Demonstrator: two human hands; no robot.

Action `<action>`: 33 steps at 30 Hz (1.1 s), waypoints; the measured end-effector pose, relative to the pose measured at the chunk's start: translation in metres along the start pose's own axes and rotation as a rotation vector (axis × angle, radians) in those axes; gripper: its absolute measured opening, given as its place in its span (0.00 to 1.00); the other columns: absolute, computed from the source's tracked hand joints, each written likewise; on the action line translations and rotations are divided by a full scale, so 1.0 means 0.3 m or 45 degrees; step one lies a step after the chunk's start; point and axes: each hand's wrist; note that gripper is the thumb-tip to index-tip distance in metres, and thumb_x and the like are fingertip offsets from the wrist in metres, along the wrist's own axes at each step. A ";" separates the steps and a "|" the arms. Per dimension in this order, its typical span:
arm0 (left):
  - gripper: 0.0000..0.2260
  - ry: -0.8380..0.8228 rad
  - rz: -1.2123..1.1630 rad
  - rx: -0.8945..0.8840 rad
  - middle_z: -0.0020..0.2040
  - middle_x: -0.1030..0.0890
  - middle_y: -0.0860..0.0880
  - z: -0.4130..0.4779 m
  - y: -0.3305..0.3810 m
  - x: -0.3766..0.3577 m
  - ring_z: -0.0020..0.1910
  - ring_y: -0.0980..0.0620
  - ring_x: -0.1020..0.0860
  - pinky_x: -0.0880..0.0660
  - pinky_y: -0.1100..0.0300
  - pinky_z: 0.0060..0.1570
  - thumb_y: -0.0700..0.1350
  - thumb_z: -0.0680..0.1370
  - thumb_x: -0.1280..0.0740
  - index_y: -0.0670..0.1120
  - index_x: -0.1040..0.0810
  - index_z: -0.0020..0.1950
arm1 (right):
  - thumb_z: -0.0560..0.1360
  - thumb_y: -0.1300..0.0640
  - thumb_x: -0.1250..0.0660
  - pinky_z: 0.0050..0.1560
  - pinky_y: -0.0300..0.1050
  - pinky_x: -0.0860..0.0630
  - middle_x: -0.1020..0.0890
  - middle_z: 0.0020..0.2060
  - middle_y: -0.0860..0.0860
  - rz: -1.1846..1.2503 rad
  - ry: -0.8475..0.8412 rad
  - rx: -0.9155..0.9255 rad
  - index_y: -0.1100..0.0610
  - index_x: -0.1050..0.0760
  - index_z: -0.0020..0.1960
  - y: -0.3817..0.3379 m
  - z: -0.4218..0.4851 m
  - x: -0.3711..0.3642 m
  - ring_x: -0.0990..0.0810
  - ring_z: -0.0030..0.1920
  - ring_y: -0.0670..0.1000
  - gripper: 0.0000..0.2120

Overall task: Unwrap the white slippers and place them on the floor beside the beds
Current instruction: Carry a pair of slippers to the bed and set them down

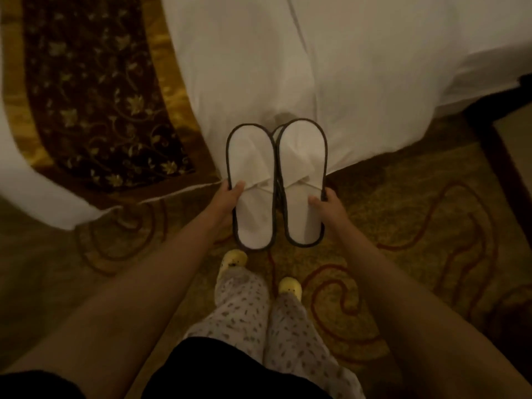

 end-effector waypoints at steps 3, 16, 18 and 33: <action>0.21 0.083 -0.152 0.029 0.62 0.26 0.46 0.022 -0.101 0.020 0.48 0.50 0.23 0.23 0.55 0.40 0.46 0.80 0.40 0.48 0.37 0.72 | 0.78 0.54 0.39 0.58 0.50 0.29 0.30 0.68 0.57 -0.077 -0.088 0.042 0.57 0.38 0.71 0.059 0.067 -0.028 0.30 0.65 0.58 0.23; 0.22 0.339 -0.364 -0.019 0.69 0.28 0.45 0.653 -0.757 0.245 0.56 0.47 0.26 0.27 0.51 0.56 0.47 0.80 0.39 0.49 0.38 0.73 | 0.78 0.55 0.39 0.56 0.49 0.31 0.29 0.67 0.57 -0.305 -0.285 0.123 0.57 0.37 0.70 0.625 0.744 -0.393 0.30 0.64 0.57 0.22; 0.22 0.338 -0.349 -0.047 0.70 0.29 0.45 0.794 -0.842 0.282 0.58 0.47 0.27 0.28 0.51 0.56 0.48 0.80 0.39 0.48 0.38 0.73 | 0.78 0.54 0.38 0.59 0.51 0.30 0.29 0.67 0.56 -0.291 -0.280 0.149 0.56 0.37 0.70 0.733 0.878 -0.444 0.30 0.65 0.57 0.22; 0.22 0.431 -0.248 -0.230 0.70 0.30 0.41 1.252 -1.250 0.545 0.64 0.44 0.28 0.29 0.49 0.62 0.45 0.80 0.40 0.45 0.39 0.73 | 0.78 0.57 0.38 0.66 0.60 0.31 0.32 0.70 0.60 -0.344 -0.222 0.027 0.60 0.39 0.72 1.252 1.437 -0.652 0.32 0.67 0.62 0.24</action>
Point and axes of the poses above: each hand's wrist, its own z-axis towards the middle knuckle, its own x-axis out of the back of the hand, y = z × x
